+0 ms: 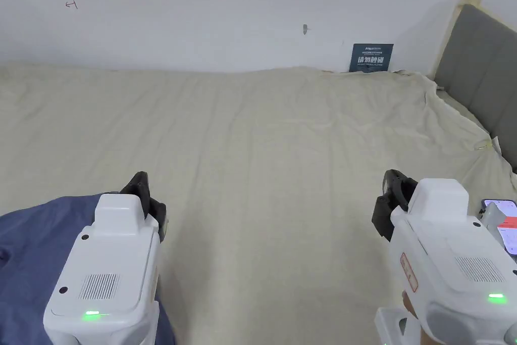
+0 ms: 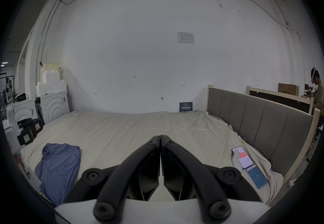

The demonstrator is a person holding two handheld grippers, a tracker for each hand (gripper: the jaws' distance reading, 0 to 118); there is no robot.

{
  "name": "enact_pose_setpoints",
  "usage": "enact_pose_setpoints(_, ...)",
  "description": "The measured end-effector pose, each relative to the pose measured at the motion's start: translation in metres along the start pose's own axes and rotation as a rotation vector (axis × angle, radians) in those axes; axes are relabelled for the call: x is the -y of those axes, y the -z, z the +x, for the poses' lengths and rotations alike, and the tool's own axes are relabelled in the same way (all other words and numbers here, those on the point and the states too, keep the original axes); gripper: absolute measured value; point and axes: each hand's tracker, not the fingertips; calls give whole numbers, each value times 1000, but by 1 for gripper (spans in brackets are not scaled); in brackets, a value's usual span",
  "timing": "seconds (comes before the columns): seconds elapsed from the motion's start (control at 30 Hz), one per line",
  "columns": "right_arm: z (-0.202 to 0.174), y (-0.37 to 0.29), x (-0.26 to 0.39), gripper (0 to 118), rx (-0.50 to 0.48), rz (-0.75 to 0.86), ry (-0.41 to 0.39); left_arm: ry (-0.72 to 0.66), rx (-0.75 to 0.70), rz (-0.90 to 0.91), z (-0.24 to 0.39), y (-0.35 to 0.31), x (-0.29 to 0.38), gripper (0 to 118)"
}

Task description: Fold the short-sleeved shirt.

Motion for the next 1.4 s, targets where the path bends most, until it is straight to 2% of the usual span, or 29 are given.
enact_pose_setpoints(0.97, 1, -3, -2, 0, -6, 4, -4, -5, -6, 3, -2, 1, -2, 0)
enact_pose_setpoints(1.2, -16, 9, -4, 0, -50, 6, -11, -18, -61, 1, -22, -4, 0, 0)
enact_pose_setpoints(1.4, -50, 24, -8, 0, -141, 14, -27, -18, -153, -3, -56, -15, 1, 0)
